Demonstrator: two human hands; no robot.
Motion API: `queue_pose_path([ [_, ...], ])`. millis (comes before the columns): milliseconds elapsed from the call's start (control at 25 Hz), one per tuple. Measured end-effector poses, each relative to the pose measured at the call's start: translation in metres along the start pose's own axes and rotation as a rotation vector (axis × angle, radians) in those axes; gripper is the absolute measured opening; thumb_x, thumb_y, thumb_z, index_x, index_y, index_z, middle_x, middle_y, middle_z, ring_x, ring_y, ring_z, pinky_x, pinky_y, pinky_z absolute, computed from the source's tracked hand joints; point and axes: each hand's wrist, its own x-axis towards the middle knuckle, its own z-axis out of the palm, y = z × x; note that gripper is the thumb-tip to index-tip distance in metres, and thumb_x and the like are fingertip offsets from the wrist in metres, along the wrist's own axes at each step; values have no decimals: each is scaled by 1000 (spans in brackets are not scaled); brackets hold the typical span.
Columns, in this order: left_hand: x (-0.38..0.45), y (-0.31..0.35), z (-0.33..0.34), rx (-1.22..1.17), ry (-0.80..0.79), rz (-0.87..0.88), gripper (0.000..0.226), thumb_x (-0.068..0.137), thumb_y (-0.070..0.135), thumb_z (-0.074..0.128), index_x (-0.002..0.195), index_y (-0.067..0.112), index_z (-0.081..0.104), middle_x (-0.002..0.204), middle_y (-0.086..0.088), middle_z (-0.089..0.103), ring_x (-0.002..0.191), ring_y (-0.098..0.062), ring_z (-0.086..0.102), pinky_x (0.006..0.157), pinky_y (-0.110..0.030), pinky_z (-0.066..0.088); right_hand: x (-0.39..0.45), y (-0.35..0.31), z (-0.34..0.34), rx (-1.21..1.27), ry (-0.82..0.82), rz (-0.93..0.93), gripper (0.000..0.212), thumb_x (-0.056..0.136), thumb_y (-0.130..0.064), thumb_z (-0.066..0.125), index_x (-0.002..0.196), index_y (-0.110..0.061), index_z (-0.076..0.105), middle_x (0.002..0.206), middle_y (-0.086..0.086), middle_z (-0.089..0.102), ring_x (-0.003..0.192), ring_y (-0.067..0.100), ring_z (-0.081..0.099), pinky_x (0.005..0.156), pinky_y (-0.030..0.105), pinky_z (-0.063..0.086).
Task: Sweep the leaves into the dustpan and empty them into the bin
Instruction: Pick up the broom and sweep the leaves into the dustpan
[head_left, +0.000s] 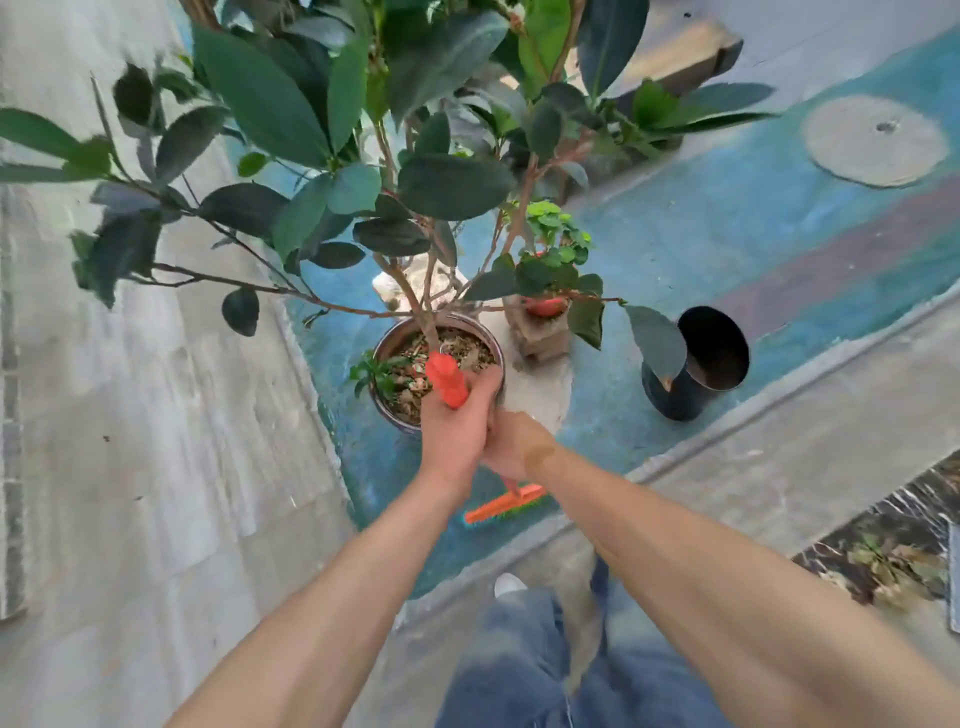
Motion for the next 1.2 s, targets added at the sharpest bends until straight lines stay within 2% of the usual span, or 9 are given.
queue_pose_path([
  [200, -53, 38, 28, -48, -352, 200, 46, 76, 31, 69, 42, 22, 39, 43, 3, 33, 48, -19, 28, 51, -33, 22, -43, 52, 17, -7, 80, 130, 37, 87, -47, 48, 102, -18, 68, 102, 9, 72, 100, 33, 67, 77, 36, 49],
  [320, -88, 31, 49, 34, -665, 217, 43, 73, 37, 63, 48, 12, 40, 47, -6, 32, 47, -18, 27, 51, -35, 21, -77, 99, 29, -14, 107, 215, 29, 80, -50, 43, 79, -25, 57, 91, 7, 73, 91, 33, 68, 67, 32, 45],
  [440, -124, 20, 77, 110, -890, 246, 37, 72, 36, 59, 54, 10, 39, 53, -8, 33, 47, -11, 28, 48, -26, 24, -129, 139, 28, -17, 183, 288, 32, 83, -49, 45, 63, -23, 45, 88, 6, 72, 89, 33, 67, 64, 31, 42],
  [520, -160, 12, 107, 136, -1003, 260, 35, 71, 36, 58, 53, 15, 36, 52, -4, 32, 46, -8, 28, 47, -20, 25, -171, 170, 23, -23, 261, 320, 34, 87, -45, 47, 65, -19, 46, 92, 8, 71, 92, 33, 65, 65, 30, 38],
  [640, -220, -5, 149, 246, -1102, 318, 39, 73, 38, 56, 50, 13, 37, 49, -15, 40, 50, -20, 35, 49, -29, 33, -235, 223, 25, -37, 372, 365, 37, 84, -52, 45, 86, -20, 64, 96, 7, 71, 95, 30, 65, 69, 31, 44],
  [760, -303, -27, 204, 281, -1223, 424, 43, 73, 36, 54, 54, -1, 42, 53, -34, 48, 51, -33, 41, 53, -48, 38, -312, 298, 40, 30, 516, 466, 55, 73, -66, 34, 97, -26, 63, 95, 2, 69, 93, 26, 67, 73, 37, 54],
  [880, -403, -45, 266, 232, -1193, 522, 48, 68, 33, 51, 53, -10, 34, 51, -32, 40, 51, -37, 37, 55, -50, 33, -405, 366, 45, 112, 647, 600, 48, 71, -63, 35, 89, -27, 59, 86, -2, 66, 86, 25, 66, 67, 38, 54],
  [1040, -511, -58, 327, 154, -1254, 559, 40, 64, 32, 50, 50, -1, 32, 49, -27, 31, 55, -25, 25, 52, -42, 23, -534, 401, 38, 189, 763, 664, 35, 70, -50, 36, 65, -17, 47, 76, 7, 65, 73, 31, 58, 56, 30, 33],
  [1200, -593, -78, 379, 48, -1251, 507, 34, 64, 28, 51, 47, 11, 27, 49, -10, 22, 54, -24, 20, 50, -42, 18, -624, 439, 49, 326, 926, 707, 43, 68, -58, 39, 59, -16, 44, 62, 4, 55, 70, 33, 50, 59, 30, 30],
])
